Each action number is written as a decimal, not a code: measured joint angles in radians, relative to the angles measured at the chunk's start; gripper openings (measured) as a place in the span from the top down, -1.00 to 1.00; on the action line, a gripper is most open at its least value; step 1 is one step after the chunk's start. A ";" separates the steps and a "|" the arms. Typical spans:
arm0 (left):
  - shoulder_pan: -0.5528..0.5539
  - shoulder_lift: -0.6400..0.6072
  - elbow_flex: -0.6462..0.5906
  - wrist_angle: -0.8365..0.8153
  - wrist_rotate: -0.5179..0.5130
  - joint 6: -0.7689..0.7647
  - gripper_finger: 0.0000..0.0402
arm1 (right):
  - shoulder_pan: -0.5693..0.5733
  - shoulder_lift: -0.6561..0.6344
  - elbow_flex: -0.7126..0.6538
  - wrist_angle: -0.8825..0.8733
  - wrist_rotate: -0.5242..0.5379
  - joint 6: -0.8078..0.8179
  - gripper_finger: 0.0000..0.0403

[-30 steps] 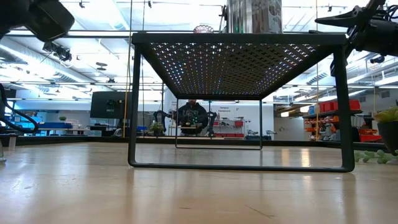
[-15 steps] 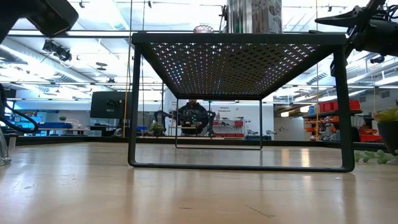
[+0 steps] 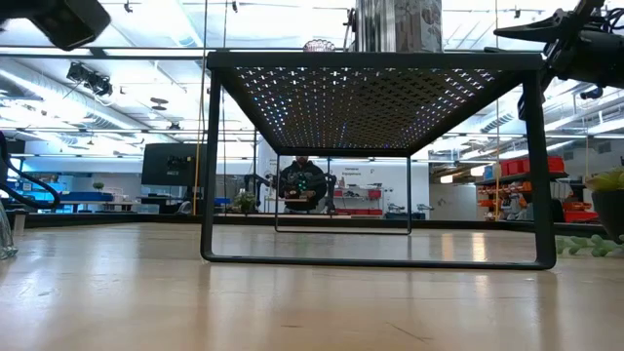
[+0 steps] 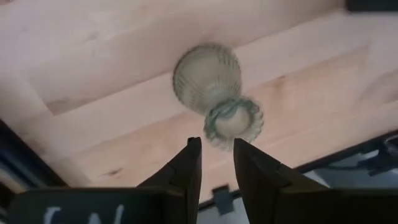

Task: Pick & Place candle stick holders
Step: Put the green glass holder on the shelf

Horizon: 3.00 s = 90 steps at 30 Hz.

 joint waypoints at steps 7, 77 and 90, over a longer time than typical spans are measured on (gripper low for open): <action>0.005 0.007 0.000 0.000 -0.014 0.005 0.41 | 0.000 0.000 0.000 -0.005 0.001 -0.008 0.50; 0.499 0.406 0.959 -0.365 0.106 0.921 0.89 | 0.000 0.000 0.000 -0.032 0.010 -0.021 0.50; 0.504 0.490 0.960 -0.334 0.144 0.978 0.89 | 0.000 0.000 0.000 -0.035 0.010 -0.031 0.50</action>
